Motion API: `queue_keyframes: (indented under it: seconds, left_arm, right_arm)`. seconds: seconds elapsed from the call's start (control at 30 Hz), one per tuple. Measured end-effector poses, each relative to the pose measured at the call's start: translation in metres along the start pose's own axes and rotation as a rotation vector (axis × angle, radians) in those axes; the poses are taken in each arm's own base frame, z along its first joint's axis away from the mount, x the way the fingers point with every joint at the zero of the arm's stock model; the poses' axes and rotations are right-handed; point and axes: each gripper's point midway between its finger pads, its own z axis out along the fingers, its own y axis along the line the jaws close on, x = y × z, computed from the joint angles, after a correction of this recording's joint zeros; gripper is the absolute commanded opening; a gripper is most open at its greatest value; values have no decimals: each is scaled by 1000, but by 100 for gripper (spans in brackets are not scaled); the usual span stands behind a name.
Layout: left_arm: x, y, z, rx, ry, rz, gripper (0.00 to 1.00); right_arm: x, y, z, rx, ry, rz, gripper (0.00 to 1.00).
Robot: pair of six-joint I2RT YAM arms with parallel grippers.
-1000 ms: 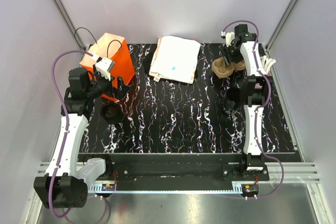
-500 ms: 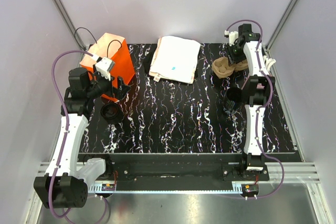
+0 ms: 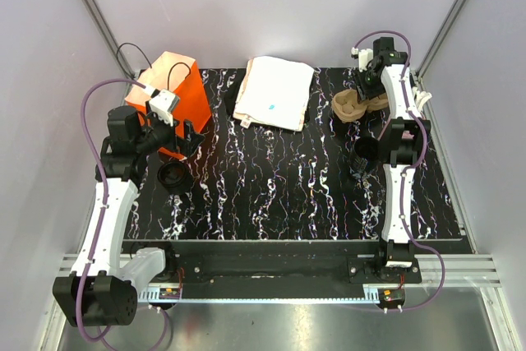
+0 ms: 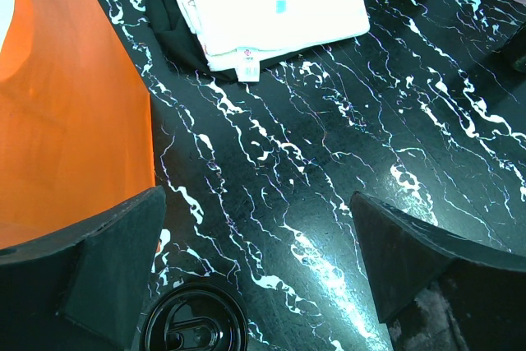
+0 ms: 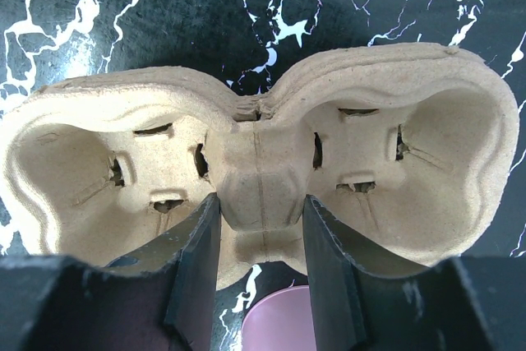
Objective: Pack the takeout coffee
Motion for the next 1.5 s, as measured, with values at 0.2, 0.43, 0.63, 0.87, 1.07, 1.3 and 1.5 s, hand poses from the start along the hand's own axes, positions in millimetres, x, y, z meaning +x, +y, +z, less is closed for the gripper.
queue_keyframes:
  seconds: [0.2, 0.43, 0.63, 0.87, 1.07, 1.3, 1.5]
  left_arm:
    - [0, 0, 0, 0, 0, 0, 99]
    - [0, 0, 0, 0, 0, 0, 99]
    - [0, 0, 0, 0, 0, 0, 99]
    - [0, 0, 0, 0, 0, 0, 99]
    - [0, 0, 0, 0, 0, 0, 99]
    - [0, 0, 0, 1, 0, 0, 99]
    - [0, 0, 0, 0, 0, 0, 99]
  right_arm:
    - [-2, 0, -1, 2, -6, 7, 32]
    - [-16, -3, -16, 18, -57, 9, 30]
    - [-30, -5, -38, 37, -108, 8, 30]
    - [-39, 6, -56, 36, -134, -7, 31]
    - [-45, 38, -56, 3, -127, -54, 30]
    - [-32, 48, -43, -2, -73, -65, 31]
    - [-31, 43, -42, 12, -71, -61, 32]
